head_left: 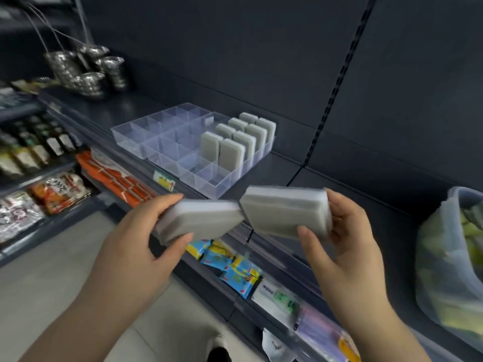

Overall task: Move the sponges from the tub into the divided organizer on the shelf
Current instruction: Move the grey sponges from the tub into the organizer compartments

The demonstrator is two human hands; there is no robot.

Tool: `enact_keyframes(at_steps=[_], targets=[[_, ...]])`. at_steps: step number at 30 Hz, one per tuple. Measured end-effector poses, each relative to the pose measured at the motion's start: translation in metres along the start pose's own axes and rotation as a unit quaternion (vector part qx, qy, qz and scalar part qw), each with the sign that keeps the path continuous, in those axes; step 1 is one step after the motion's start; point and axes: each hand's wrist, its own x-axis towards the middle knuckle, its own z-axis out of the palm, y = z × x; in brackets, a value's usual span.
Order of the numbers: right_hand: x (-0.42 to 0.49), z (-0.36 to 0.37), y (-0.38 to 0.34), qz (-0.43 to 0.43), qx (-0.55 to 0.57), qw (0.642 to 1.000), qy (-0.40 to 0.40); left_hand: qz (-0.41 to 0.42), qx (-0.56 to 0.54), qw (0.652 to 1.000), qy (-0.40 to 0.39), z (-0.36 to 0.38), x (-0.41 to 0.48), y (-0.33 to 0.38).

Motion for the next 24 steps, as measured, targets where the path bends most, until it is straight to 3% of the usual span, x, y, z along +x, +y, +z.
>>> enact_keyframes(at_steps=[14, 24], targets=[[0.157, 0.1, 0.071, 0.057, 0.017, 0.997, -0.044, 0.007, 0.078, 0.997, -0.019, 0.007, 0.186, -0.087], [0.179, 0.138, 0.078, 0.028, -0.064, 0.995, -0.071, -0.009, 0.062, 0.993, -0.096, 0.019, 0.236, -0.111]])
